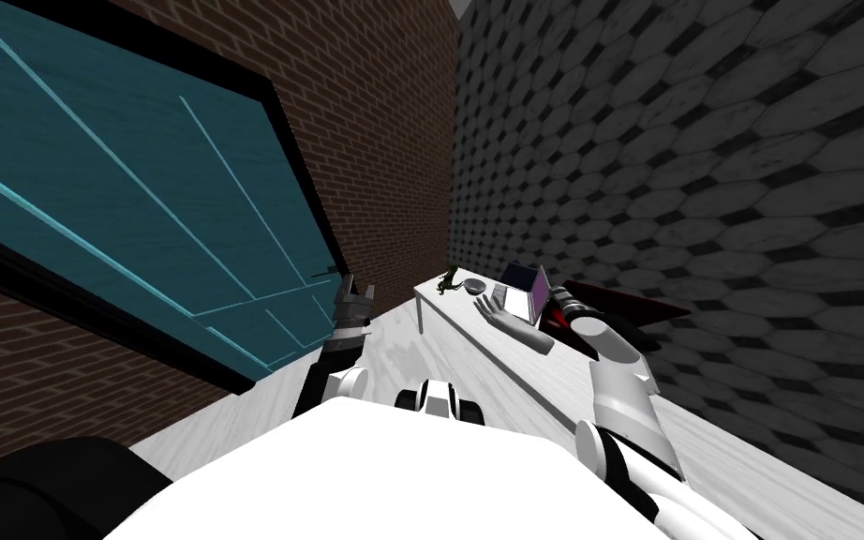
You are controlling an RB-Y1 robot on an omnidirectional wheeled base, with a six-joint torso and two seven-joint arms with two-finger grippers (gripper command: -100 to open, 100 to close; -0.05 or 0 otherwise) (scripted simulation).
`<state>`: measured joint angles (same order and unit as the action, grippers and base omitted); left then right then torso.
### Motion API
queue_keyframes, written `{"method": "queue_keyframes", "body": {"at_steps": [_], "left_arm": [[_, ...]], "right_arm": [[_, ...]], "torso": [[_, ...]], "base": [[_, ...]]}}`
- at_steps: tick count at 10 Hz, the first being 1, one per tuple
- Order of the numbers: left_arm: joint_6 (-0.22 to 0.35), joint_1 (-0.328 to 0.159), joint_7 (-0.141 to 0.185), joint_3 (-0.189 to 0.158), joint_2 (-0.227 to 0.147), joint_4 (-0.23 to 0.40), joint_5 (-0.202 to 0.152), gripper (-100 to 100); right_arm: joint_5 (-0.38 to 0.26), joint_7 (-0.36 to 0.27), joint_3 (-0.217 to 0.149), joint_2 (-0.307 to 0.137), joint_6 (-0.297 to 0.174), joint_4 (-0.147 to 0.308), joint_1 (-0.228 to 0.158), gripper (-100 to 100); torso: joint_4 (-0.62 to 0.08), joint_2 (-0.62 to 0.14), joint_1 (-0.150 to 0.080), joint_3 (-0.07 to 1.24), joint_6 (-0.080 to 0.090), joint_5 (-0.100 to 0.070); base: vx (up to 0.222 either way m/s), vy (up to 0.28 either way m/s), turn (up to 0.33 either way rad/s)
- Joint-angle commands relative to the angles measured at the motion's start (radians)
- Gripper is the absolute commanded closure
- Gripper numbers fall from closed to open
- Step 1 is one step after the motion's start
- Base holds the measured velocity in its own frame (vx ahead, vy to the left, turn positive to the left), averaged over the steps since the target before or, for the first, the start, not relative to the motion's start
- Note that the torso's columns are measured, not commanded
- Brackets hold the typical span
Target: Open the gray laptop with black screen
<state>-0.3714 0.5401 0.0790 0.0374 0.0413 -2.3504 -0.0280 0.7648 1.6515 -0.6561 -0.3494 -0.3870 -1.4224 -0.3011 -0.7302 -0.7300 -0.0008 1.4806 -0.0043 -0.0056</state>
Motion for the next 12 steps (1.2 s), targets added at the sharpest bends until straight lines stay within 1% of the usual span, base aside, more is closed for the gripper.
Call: {"method": "queue_keyframes", "body": {"at_steps": [1,2,3,4,5,6,8,9,10,11,12], "left_arm": [[0.000,0.000,0.000,0.000,0.000,0.000,0.000,0],[0.000,0.000,0.000,0.000,0.000,0.000,0.000,0],[0.000,0.000,0.000,0.000,0.000,0.000,0.000,0],[0.000,0.000,0.000,0.000,0.000,0.000,0.000,0],[0.000,0.000,0.000,0.000,0.000,0.000,0.000,0],[0.000,0.000,0.000,0.000,0.000,0.000,0.000,0],[0.000,0.000,0.000,0.000,0.000,0.000,0.000,0],[0.000,0.000,0.000,0.000,0.000,0.000,0.000,0],[0.000,0.000,0.000,0.000,0.000,0.000,0.000,0],[0.000,0.000,0.000,0.000,0.000,0.000,0.000,0],[0.000,0.000,0.000,0.000,0.000,0.000,0.000,0]], "right_arm": [[-0.029,-0.017,-0.006,-0.026,-0.007,0.059,-0.020,100],[-0.029,-0.017,-0.006,-0.026,-0.007,0.066,-0.020,100],[-0.055,-0.030,-0.017,-0.049,-0.007,0.099,-0.037,100],[-0.055,-0.030,-0.017,-0.049,-0.007,0.104,-0.037,100],[-0.082,-0.044,-0.028,-0.071,-0.008,0.142,-0.054,100],[-0.082,-0.044,-0.028,-0.071,-0.008,0.142,-0.054,100],[-0.135,-0.070,-0.050,-0.116,-0.009,0.207,-0.088,100],[-0.135,-0.070,-0.050,-0.116,-0.009,0.218,-0.088,100],[-0.162,-0.083,-0.061,-0.139,-0.009,0.256,-0.104,100],[-0.147,-0.076,-0.054,-0.131,-0.006,0.233,-0.101,100],[-0.188,-0.093,-0.076,-0.155,0.013,0.285,-0.116,100]], "torso": [[-0.001,-0.001,-0.003,0.000,0.002,0.000],[-0.001,0.000,-0.005,0.000,0.001,-0.001],[-0.001,0.000,-0.006,0.000,0.003,-0.001],[-0.001,0.001,-0.006,0.001,0.002,-0.001],[-0.001,0.001,-0.008,0.001,0.004,-0.001],[-0.001,0.001,-0.008,0.001,0.004,-0.001],[-0.003,-0.001,-0.008,-0.001,0.005,-0.001],[-0.002,0.000,-0.008,0.000,0.003,-0.001],[-0.003,-0.001,-0.008,0.000,0.006,0.000],[-0.003,-0.002,-0.008,-0.001,0.006,0.000],[-0.004,-0.003,-0.008,-0.002,0.006,0.001]], "base": [[-0.022,0.041,0.119],[-0.017,0.037,0.099],[-0.020,0.045,0.186],[-0.018,0.040,0.078],[-0.015,0.058,0.144],[-0.009,0.046,0.081],[-0.019,0.059,0.189],[-0.018,0.052,0.099],[-0.015,0.061,0.113],[-0.008,0.034,0.037],[-0.025,0.026,0.223]]}}
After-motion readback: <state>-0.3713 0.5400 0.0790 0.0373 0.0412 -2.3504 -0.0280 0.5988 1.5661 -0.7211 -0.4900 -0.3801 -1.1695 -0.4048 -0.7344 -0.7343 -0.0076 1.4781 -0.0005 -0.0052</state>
